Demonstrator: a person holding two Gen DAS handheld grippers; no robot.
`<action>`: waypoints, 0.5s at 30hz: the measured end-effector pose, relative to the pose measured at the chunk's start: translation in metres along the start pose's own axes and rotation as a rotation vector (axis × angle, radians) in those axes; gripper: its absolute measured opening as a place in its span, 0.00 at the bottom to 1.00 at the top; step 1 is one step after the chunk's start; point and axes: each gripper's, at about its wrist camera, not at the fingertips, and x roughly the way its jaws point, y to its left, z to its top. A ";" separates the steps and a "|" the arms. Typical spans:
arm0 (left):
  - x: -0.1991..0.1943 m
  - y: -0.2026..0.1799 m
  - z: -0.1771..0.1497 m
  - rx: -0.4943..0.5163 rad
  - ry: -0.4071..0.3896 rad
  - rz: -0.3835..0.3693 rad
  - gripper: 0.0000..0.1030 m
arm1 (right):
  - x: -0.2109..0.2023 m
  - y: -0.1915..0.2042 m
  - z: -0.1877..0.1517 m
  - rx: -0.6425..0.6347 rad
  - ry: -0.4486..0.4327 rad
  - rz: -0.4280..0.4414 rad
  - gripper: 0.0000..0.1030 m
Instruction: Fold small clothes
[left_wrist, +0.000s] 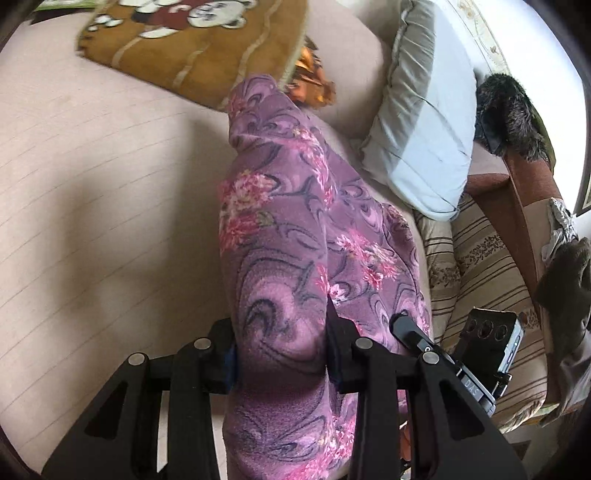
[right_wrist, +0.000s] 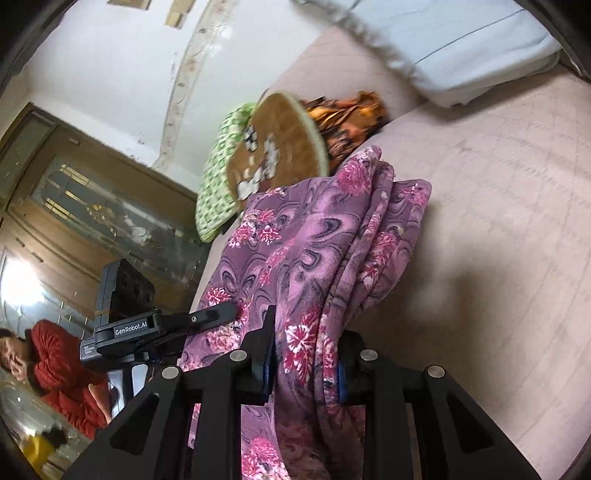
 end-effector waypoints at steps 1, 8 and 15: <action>-0.002 0.006 -0.004 -0.003 -0.002 0.013 0.32 | 0.003 0.005 -0.007 0.000 0.004 0.003 0.24; 0.033 0.061 -0.046 -0.078 0.085 0.106 0.38 | 0.033 0.004 -0.061 0.029 0.086 -0.045 0.24; 0.040 0.055 -0.051 -0.067 0.072 0.160 0.53 | 0.035 -0.037 -0.086 0.101 0.091 -0.153 0.38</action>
